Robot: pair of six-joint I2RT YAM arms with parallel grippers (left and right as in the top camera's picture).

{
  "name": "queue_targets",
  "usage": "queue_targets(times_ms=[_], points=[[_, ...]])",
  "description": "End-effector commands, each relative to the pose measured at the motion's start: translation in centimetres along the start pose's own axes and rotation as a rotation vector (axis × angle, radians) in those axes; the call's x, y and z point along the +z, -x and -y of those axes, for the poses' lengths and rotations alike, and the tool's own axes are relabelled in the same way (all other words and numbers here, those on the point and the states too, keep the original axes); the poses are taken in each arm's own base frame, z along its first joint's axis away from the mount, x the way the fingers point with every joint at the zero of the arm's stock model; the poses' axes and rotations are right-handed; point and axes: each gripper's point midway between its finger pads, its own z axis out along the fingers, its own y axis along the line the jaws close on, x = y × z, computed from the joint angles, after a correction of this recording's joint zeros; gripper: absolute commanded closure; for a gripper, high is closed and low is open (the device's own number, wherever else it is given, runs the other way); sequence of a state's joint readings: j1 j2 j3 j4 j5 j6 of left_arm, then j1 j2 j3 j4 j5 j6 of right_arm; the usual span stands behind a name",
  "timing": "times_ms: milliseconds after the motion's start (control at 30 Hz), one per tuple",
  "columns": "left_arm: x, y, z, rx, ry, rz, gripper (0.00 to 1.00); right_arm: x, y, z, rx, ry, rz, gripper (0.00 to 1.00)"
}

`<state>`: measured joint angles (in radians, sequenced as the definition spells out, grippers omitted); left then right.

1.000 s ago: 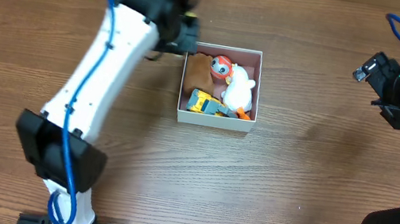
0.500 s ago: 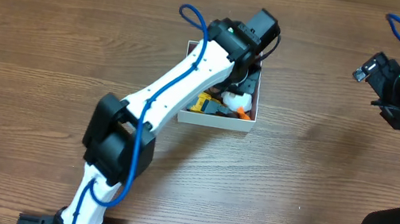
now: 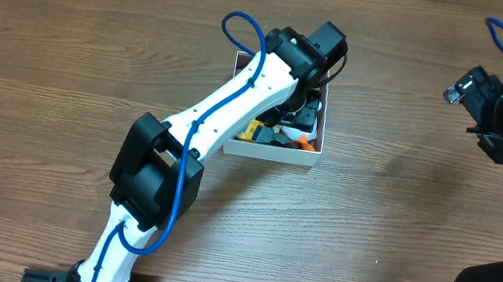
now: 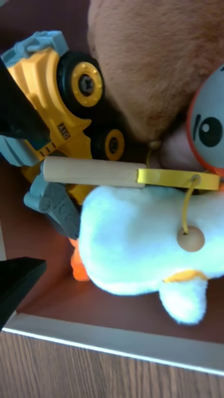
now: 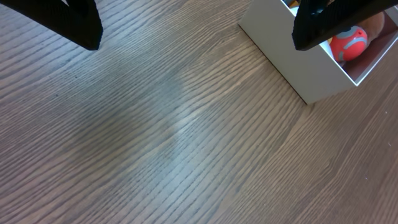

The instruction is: Pack container

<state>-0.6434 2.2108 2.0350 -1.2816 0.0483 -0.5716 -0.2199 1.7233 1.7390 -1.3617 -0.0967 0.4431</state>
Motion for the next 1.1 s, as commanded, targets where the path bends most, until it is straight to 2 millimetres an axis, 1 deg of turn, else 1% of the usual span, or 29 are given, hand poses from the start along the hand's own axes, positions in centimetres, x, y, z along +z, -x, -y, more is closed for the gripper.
queue_targets(times_ms=[0, 67, 100, 167, 200, 233, 300, 367, 433, 467, 500, 600, 667, 700, 733, 833, 900, 967, 1067], points=[[-4.2, 1.9, -0.6, -0.015, -0.030, 0.089, 0.38, -0.9, 0.3, -0.3, -0.013, 0.008, 0.031, 0.00], [-6.8, 2.5, -1.8, -0.026, -0.008, 0.137, 0.38, -0.9, 0.3, -0.3, -0.018, 0.007, 0.032, 0.00], [-9.8, 2.9, -3.4, -0.034, 0.023, 0.192, 0.36, -1.1, 0.5, -0.4, -0.079, 0.013, 0.044, 0.00], [-13.6, 3.1, -5.8, -0.050, 0.072, 0.263, 0.32, -1.9, 1.0, -0.8, -0.134, 0.036, 0.083, 0.00], [-16.8, 2.9, -8.1, -0.081, 0.119, 0.324, 0.27, -3.7, 1.2, -1.5, -0.191, 0.075, 0.137, 0.00], [-19.5, 2.5, -10.2, -0.113, 0.152, 0.378, 0.24, -5.1, 1.3, -1.9, -0.219, 0.098, 0.183, 0.00], [-23.7, 1.5, -13.2, -0.171, 0.181, 0.463, 0.21, -8.4, 1.1, -2.7, -0.271, 0.160, 0.276, 0.00], [-28.3, -0.2, -16.5, -0.238, 0.181, 0.567, 0.18, -13.3, -0.4, -4.0, -0.373, 0.277, 0.387, 0.00], [-31.3, -1.9, -18.7, -0.260, 0.177, 0.638, 0.17, -17.2, -2.6, -4.5, -0.452, 0.359, 0.468, 0.00], [-33.0, -3.1, -19.9, -0.268, 0.183, 0.675, 0.16, -19.4, -4.0, -4.5, -0.482, 0.393, 0.516, 0.00], [-34.1, -4.1, -20.9, -0.280, 0.197, 0.703, 0.15, -21.0, -5.1, -4.4, -0.509, 0.421, 0.555, 0.00], [-36.9, -6.9, -23.6, -0.321, 0.279, 0.782, 0.14, -25.9, -8.8, -3.6, -0.554, 0.494, 0.684, 0.00], [-38.1, -8.4, -23.9, -0.298, 0.283, 0.817, 0.12, -28.4, -11.0, -2.6, -0.570, 0.518, 0.765, 0.00], [-38.5, -8.9, -23.9, -0.291, 0.277, 0.829, 0.09, -29.4, -12.1, -2.2, -0.576, 0.529, 0.801, 0.00], [-38.8, -9.4, -23.9, -0.288, 0.270, 0.838, 0.00, -30.6, -13.3, -1.6, -0.584, 0.541, 0.842, 0.00], [-39.1, -10.3, -24.0, -0.290, 0.263, 0.850, 0.00, -32.4, -15.8, -0.5, -0.597, 0.561, 0.912, 0.00], [-39.1, -10.4, -24.0, -0.290, 0.263, 0.852, 0.00, -32.9, -16.7, 0.0, -0.601, 0.567, 0.935, 0.00], [-39.1, -10.3, -24.0, -0.290, 0.263, 0.851, 0.00, -32.8, -17.5, 0.4, -0.600, 0.566, 0.931, 0.00], [-39.1, -10.3, -24.0, -0.290, 0.263, 0.850, 0.00, -32.5, -17.6, 0.6, -0.597, 0.561, 0.913, 0.00]])
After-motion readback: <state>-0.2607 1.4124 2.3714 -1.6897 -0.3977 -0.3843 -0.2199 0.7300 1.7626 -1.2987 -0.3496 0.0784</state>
